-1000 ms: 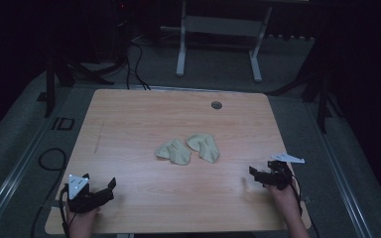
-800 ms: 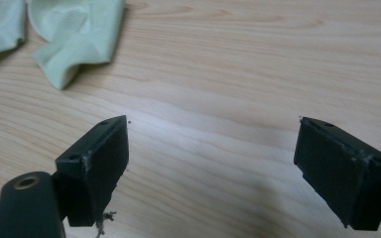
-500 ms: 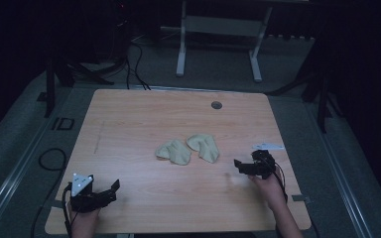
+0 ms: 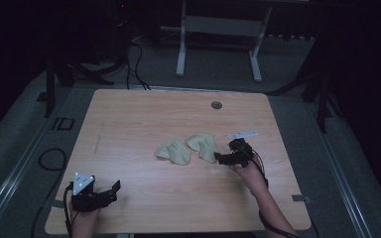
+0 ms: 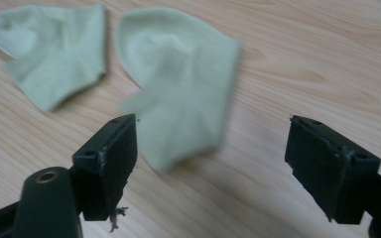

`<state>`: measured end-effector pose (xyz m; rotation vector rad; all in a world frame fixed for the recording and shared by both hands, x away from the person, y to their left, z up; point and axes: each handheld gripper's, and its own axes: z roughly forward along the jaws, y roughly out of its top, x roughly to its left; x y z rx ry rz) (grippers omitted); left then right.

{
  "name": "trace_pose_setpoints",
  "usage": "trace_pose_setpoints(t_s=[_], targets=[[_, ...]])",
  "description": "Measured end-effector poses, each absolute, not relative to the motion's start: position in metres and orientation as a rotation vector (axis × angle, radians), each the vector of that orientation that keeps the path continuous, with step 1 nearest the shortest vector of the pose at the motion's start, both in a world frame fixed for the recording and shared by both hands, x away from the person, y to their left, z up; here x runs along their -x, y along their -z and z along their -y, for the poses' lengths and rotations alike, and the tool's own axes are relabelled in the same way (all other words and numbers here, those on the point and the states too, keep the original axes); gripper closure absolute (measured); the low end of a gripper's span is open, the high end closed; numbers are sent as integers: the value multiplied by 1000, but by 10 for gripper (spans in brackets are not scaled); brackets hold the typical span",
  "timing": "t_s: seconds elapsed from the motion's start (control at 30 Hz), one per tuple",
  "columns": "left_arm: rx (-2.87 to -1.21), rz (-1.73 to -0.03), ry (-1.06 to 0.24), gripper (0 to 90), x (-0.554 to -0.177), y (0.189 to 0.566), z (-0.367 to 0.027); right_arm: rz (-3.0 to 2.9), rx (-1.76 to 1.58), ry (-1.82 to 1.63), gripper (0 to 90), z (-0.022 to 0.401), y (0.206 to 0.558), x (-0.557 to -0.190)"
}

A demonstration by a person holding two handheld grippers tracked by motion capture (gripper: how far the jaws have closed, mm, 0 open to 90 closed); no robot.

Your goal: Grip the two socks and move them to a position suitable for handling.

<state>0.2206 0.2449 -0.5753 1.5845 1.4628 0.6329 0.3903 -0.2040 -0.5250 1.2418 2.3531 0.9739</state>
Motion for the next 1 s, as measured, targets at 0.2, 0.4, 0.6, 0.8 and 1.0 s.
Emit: trace_pose_setpoints(t_s=[0.2, 0.4, 0.6, 0.8, 1.0], targets=[[-1613, -1450, -637, 29, -223, 579, -242, -2397, -1209, -949, 237, 164, 526, -408], [-1610, -1445, -632, 29, -222, 579, -243, -2418, -1184, -886, 261, 138, 530, -421], [-1612, -1439, -637, 29, -222, 579, -242, -2416, -1222, -845, 263, 129, 537, -436], [-1604, -1441, -632, 29, -222, 579, -243, -2415, -1253, -761, 313, 126, 549, -443], [-1604, -1445, -631, 29, -222, 579, -243, -2400, -1250, -740, 394, 125, 550, -442]])
